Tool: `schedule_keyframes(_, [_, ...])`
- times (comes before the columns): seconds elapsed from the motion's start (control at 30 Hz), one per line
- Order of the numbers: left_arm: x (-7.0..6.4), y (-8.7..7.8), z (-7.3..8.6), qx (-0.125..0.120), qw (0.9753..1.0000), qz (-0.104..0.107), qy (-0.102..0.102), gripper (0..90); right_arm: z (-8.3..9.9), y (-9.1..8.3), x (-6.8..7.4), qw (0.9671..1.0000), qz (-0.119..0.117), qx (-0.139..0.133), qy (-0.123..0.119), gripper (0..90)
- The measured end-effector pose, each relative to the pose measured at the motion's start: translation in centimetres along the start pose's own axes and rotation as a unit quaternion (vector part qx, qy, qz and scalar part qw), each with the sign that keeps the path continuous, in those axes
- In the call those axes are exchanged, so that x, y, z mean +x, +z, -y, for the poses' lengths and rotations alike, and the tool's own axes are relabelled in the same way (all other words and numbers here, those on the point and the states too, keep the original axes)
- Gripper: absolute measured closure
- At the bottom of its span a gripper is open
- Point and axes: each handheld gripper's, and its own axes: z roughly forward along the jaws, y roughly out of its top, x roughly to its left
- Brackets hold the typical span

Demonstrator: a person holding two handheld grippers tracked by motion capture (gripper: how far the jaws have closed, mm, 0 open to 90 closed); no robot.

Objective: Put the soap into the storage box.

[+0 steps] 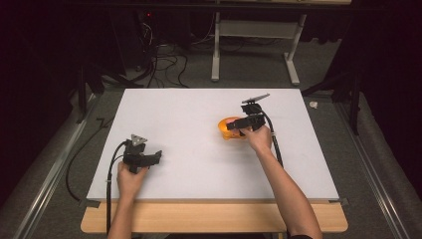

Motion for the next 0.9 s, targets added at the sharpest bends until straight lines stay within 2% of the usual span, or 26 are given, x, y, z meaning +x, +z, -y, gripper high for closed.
schedule_keyframes(0.67, [-0.08,-0.01,0.0,0.0,1.0,-0.004,0.002,19.7,-0.04,0.75,0.01,0.9998,0.006,0.008,0.018,13.2])
schedule_keyframes(0.9, [-0.07,0.0,0.0,0.0,1.0,-0.004,0.002,19.5,-0.16,0.63,0.2,0.9997,0.006,-0.007,0.025,12.5])
